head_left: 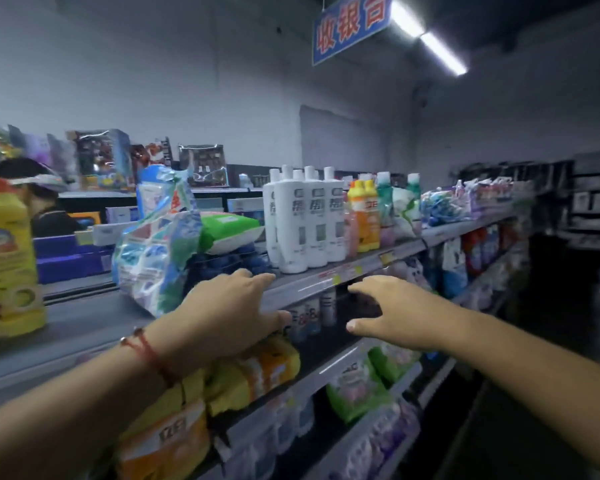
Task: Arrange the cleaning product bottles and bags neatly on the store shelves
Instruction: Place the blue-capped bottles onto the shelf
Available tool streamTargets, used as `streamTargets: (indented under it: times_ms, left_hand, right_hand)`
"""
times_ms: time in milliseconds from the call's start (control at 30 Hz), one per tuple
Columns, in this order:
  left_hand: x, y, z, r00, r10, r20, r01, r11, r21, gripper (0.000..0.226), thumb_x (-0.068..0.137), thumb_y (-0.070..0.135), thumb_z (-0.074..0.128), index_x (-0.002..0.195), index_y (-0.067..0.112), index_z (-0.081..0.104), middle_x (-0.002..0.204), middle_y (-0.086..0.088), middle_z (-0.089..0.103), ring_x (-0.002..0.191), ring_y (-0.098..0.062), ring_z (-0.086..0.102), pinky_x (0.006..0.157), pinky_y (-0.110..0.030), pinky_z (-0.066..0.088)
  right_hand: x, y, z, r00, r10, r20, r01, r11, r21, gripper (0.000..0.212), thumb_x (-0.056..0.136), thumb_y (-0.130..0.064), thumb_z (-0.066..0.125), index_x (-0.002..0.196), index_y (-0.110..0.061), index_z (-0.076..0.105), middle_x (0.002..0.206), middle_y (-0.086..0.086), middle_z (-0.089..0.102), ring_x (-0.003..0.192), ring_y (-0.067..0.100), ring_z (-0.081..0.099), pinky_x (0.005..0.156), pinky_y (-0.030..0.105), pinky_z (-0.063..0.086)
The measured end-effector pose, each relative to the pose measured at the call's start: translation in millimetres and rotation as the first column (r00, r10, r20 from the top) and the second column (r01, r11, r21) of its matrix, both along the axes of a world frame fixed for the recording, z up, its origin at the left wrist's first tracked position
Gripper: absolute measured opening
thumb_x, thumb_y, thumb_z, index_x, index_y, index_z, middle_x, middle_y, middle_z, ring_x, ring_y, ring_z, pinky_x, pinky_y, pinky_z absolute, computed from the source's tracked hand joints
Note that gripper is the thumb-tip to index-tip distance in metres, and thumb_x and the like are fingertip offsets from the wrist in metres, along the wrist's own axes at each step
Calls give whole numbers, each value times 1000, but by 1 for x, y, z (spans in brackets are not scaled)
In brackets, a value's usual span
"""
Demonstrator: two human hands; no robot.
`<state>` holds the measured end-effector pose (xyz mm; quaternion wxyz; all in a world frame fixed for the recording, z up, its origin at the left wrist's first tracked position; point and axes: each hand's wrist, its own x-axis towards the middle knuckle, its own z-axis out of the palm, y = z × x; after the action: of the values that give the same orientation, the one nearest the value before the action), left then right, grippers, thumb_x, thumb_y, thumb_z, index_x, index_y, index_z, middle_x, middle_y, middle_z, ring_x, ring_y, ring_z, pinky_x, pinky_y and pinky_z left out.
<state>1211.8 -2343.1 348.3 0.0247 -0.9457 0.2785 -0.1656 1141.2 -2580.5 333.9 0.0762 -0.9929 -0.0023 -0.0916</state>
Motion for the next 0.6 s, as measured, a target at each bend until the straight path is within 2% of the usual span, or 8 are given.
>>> streamTargets:
  times_ms: [233, 367, 600]
  left_hand:
    - [17, -117, -1, 999, -18, 28, 18, 1000, -8, 74, 91, 76, 42, 150, 32, 35, 148, -1, 48, 127, -26, 55, 97, -42, 51]
    - [34, -154, -1, 999, -3, 47, 2, 1000, 8, 72, 91, 74, 43, 149, 31, 37, 141, -2, 52, 122, -25, 57, 95, -42, 52]
    - [88, -192, -12, 998, 26, 55, -24, 999, -27, 70, 92, 72, 45, 149, 31, 38, 142, -3, 50, 124, -26, 56, 97, -41, 51]
  right_hand:
    - [2, -109, 5, 998, -55, -5, 55, 994, 91, 75, 94, -56, 60, 158, -31, 27, 164, -5, 25, 146, 19, 35, 114, 36, 36]
    - [25, -137, 9, 1000, -21, 22, 19, 993, 118, 73, 95, -51, 61, 157, -29, 29, 163, -3, 29, 144, 20, 36, 112, 35, 36]
    - [98, -163, 0, 997, 26, 73, -37, 986, 160, 73, 94, -51, 63, 156, -30, 31, 163, -2, 31, 144, 21, 38, 110, 34, 37]
